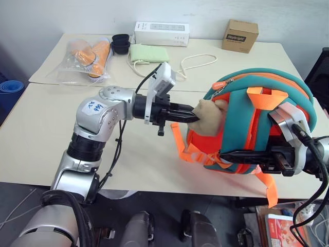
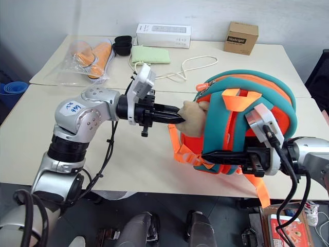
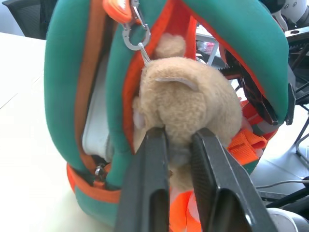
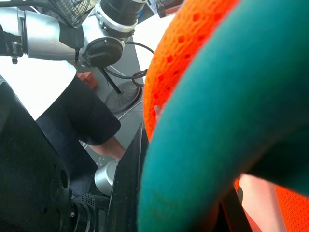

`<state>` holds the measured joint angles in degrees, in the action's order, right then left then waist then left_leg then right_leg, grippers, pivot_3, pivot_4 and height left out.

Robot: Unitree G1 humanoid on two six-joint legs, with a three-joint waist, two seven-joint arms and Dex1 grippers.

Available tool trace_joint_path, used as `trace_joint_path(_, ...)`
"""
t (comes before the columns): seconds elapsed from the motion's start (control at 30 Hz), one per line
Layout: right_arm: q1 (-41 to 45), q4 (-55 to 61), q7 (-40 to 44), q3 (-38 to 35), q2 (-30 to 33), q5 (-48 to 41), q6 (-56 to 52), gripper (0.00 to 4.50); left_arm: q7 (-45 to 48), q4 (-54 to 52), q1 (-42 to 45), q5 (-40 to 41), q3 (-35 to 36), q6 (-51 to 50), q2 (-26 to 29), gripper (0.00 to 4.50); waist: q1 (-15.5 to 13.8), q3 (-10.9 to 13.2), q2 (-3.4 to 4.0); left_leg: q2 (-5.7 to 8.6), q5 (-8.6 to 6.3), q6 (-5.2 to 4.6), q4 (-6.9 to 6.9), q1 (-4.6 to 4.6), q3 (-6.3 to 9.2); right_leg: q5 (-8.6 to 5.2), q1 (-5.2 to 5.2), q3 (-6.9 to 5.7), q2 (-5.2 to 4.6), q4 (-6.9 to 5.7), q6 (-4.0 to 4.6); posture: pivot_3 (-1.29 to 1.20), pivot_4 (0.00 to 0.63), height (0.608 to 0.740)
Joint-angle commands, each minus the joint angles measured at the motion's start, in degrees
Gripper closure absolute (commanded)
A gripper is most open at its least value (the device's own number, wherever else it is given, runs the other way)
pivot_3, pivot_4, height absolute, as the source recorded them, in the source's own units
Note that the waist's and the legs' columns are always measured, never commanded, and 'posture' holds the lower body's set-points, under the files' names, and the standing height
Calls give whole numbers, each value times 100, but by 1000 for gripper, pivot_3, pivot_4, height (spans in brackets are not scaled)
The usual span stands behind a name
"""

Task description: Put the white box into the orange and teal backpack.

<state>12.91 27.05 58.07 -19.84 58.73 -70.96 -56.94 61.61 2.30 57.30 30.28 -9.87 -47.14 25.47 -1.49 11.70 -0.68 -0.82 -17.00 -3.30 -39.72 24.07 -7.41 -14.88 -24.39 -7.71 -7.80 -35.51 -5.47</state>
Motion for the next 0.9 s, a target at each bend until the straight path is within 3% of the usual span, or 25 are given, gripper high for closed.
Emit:
trace_joint_path(0.03, -98, 148, 25, -320, 11, -44, 141, 4500, 168, 210, 275, -220, 101, 369, 253, 4197, 0, 0, 0, 0, 0, 0, 0, 0, -1, 0, 0, 0, 0, 0, 0, 0, 150, 740)
trace_joint_path(0.3, -921, -83, 478, -1047, 173, -78, 37, 4500, 1041, 2190, 1356, -1155, 67, 1838, 1251, 4197, 3, 0, 0, 0, -1, -2, 9, -1, -18, 0, -13, -8, 5, 0, 0, 0, 150, 740)
trace_joint_path(0.5, -1147, -153, 422, -1095, 14, 88, 221, 4500, 1509, 2245, 1146, -1608, -183, 2546, 1375, 4197, 4, 0, 0, 1, -6, -10, 7, 1, -22, 1, -13, -5, 3, 2, -2, 0, 150, 740)
trace_joint_path(0.7, -889, -209, 183, -1101, -172, -24, 321, 4500, 1029, 2119, 45, -2694, -930, 3995, 1021, 4197, 10, -1, 1, 0, -7, -7, 5, -6, -27, 1, -14, 6, 3, -1, -1, 0, 150, 740)
trace_joint_path(0.83, -747, -303, 142, -1077, -184, 145, 406, 4500, 172, 2473, -180, -3438, -1267, 4787, 507, 4197, -29, -1, 1, 1, -10, -12, -9, 7, -15, 2, -15, 11, -7, 2, 1, 0, 150, 740)
trace_joint_path(0.9, -617, -378, -27, -982, -278, 356, 553, 4500, -101, 2414, -307, -3451, -1259, 4675, 148, 4197, -35, -2, 0, 4, -15, -20, -15, 6, -14, 2, -11, 10, -34, 16, 0, 0, 150, 740)
